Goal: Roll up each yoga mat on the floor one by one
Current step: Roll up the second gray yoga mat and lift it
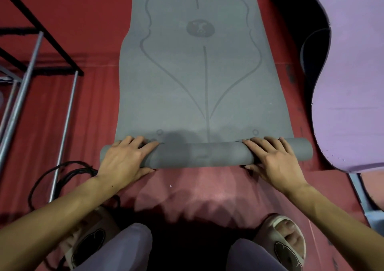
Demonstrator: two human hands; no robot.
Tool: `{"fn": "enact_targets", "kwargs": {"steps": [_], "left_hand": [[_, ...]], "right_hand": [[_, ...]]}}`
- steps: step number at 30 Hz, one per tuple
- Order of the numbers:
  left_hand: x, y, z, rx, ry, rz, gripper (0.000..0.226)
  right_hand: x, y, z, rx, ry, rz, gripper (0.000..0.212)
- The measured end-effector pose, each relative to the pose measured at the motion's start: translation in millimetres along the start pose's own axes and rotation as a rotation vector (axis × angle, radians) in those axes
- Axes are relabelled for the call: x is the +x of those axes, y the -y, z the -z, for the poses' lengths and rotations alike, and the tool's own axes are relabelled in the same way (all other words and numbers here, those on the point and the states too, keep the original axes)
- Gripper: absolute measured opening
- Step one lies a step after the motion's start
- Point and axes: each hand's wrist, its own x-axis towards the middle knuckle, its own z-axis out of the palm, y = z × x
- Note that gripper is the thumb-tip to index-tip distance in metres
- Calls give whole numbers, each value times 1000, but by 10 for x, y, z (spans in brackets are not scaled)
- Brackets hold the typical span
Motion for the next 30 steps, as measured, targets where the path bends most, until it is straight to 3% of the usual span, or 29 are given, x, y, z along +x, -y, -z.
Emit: {"fn": "enact_targets", "kwargs": {"steps": [5, 14, 18, 23, 30], "left_hand": [[104, 117, 120, -48, 119, -57, 88], [-23, 299, 182, -294, 464, -101, 75], [-13, 312, 165, -282, 485, -93, 79], [-8, 338, 148, -303, 502, -52, 64], [40, 399, 132, -299, 461, -22, 81]], "right_hand": [[90, -31, 39, 50, 26, 18, 71], [-69, 79, 89, 99, 381, 66, 86], [-80, 82, 105, 177, 390, 13, 78], [-29, 69, 107, 278, 394, -17, 65], [-8, 124, 211, 199, 316, -76, 76]]}}
